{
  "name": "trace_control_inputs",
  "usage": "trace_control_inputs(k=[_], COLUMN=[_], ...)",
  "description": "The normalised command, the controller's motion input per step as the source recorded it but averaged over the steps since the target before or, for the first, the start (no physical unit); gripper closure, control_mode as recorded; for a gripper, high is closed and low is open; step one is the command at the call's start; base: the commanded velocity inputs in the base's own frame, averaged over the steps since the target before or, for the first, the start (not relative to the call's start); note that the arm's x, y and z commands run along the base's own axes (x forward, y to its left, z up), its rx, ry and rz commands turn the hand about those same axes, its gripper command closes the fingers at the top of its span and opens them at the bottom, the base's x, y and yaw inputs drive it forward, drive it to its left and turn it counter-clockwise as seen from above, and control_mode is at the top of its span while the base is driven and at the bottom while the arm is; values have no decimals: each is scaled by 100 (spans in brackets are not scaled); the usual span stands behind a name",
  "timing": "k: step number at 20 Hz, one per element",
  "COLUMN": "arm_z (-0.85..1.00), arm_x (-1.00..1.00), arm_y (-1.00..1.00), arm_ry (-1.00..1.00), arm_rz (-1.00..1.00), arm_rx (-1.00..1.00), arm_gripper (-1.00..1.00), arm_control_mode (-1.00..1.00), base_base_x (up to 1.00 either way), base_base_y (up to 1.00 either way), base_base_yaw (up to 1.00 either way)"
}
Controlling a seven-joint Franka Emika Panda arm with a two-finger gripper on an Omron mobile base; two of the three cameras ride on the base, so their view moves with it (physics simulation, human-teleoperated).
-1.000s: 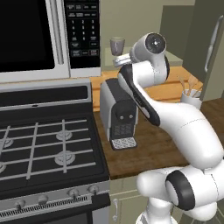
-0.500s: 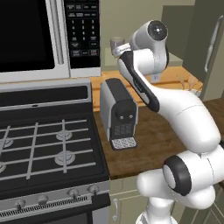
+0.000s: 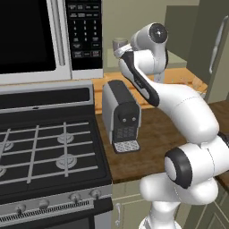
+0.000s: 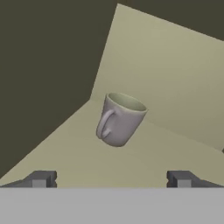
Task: Gather all objects into one cabinet and sort the glasses and bowls to opposite sides.
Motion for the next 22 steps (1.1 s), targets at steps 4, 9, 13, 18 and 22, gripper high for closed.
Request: trace_control_inputs(k=[4,9,13,18,22], arm_z=[0,0,0,0,0], arm_x=[18,1,6,16,21], arm_y=[0,1,0,0,0], arm_ry=[0,0,2,3,0], arm_rz=[0,-4,-7,-4,2], arm_rx=[0,1,6,4,2], arm_gripper=[-100,-100,-100,-100,-100], arm_control_mode=[-100,-100,-100,-100,-100], base_base_x=[0,0,0,0,0], base_base_y=[0,0,0,0,0], base_base_yaw=[0,0,0,0,0])
